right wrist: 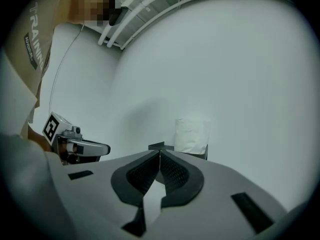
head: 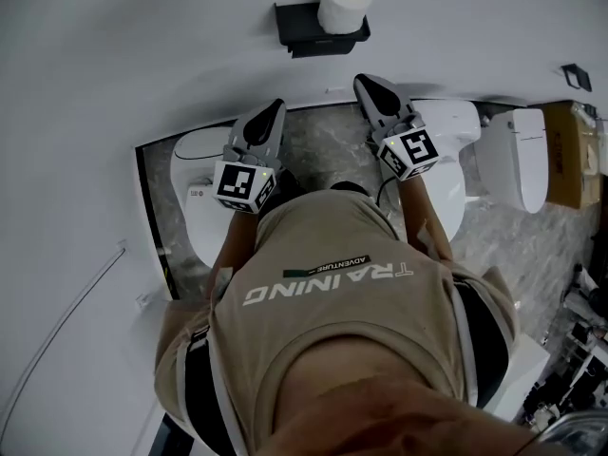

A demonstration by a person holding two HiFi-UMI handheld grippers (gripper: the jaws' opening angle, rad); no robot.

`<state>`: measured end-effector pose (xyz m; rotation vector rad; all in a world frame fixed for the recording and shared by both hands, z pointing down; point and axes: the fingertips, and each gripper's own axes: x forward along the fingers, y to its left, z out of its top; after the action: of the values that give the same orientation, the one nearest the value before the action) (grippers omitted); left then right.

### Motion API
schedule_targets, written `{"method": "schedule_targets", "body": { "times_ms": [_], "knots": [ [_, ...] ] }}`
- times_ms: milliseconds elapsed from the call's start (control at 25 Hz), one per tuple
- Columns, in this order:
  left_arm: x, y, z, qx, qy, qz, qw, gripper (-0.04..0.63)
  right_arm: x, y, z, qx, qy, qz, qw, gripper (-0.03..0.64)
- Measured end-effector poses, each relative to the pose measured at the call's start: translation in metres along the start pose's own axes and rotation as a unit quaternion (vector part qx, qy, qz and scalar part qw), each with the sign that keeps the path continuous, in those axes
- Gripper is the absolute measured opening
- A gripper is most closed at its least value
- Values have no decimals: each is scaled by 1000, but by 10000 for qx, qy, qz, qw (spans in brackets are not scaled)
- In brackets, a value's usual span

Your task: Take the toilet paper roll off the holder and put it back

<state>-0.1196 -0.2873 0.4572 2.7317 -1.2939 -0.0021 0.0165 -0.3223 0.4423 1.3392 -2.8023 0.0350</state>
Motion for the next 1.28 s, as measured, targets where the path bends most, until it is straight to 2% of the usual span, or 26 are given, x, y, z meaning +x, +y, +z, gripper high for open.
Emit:
{"method": "schedule_targets", "body": {
  "times_ms": [280,560,640,680,720,760,960,1120,1280],
  "knots": [
    [30,19,12,46,1,-451,9990,0,25,-20,19,-132,-105,-270,9995,15],
    [56,40,16,-31,84,-327,9994,0,32,-44,23,-152,-174,-288,9993,15],
    [64,38,22,49,94,-378,9992,0,36,-54,27,-86,-254,-252,9993,20],
    [69,36,23,96,113,-404,9991,0,40,-59,28,-43,-262,-199,9994,59],
    [72,34,23,114,130,-407,9990,0,45,-62,28,-17,-235,-134,9996,212],
    [74,32,24,101,140,-386,9991,0,49,-62,29,-36,-192,-73,9998,270],
    [82,33,32,53,79,-261,9996,0,83,-71,34,-219,18,48,9997,337],
    [74,39,32,44,34,-39,10000,0,102,-76,33,-125,-23,226,9997,352],
    [65,50,25,-63,48,232,9997,0,118,-80,25,-94,233,240,9994,353]
  ]
}}
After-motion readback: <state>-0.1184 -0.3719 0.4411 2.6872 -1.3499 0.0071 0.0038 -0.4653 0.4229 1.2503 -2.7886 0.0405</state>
